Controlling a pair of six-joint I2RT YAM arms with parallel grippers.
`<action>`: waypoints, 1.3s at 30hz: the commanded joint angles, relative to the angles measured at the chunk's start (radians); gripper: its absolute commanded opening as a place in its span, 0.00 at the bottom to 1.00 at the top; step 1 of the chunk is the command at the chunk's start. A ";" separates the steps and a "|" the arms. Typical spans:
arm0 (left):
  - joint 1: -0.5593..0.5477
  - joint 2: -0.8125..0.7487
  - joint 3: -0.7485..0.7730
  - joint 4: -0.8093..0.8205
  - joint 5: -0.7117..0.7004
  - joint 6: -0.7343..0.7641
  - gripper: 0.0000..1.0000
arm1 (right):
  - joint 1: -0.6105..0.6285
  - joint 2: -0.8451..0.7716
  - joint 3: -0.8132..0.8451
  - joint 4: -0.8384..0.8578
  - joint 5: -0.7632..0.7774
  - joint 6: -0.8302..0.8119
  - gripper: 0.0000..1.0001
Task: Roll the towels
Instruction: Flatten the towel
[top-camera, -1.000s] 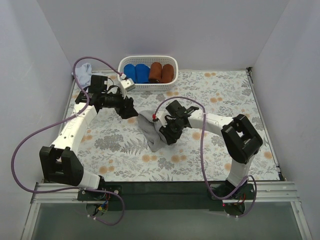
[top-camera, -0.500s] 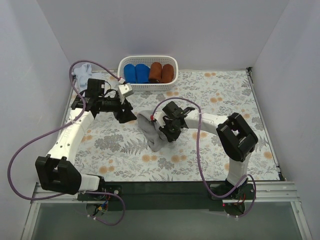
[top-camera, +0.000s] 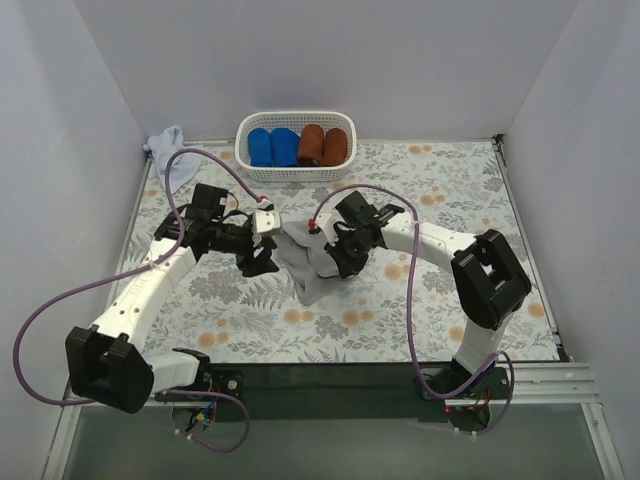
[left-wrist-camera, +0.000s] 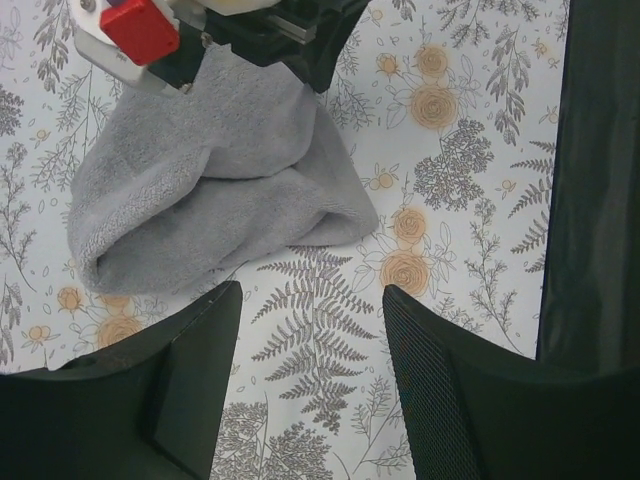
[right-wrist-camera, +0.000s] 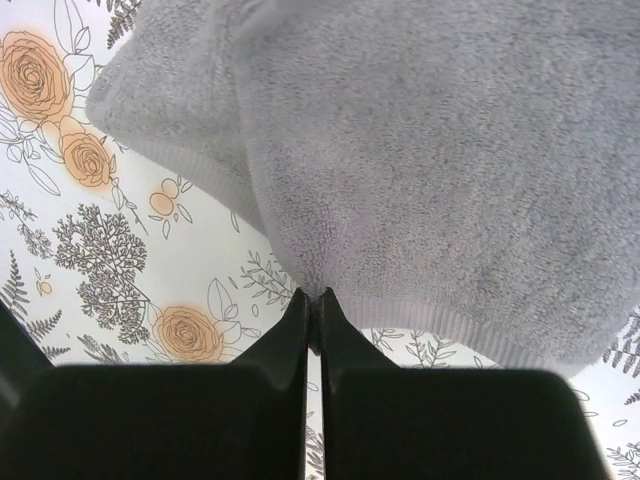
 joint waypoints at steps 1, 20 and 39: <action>-0.082 -0.033 -0.025 0.000 -0.023 0.065 0.54 | -0.047 -0.010 0.057 -0.028 -0.050 -0.003 0.01; -0.612 0.290 -0.138 0.572 -0.515 -0.271 0.34 | -0.310 0.040 0.202 -0.080 -0.343 0.110 0.01; -0.621 0.548 -0.005 0.609 -0.677 -0.394 0.39 | -0.354 0.059 0.202 -0.079 -0.366 0.118 0.01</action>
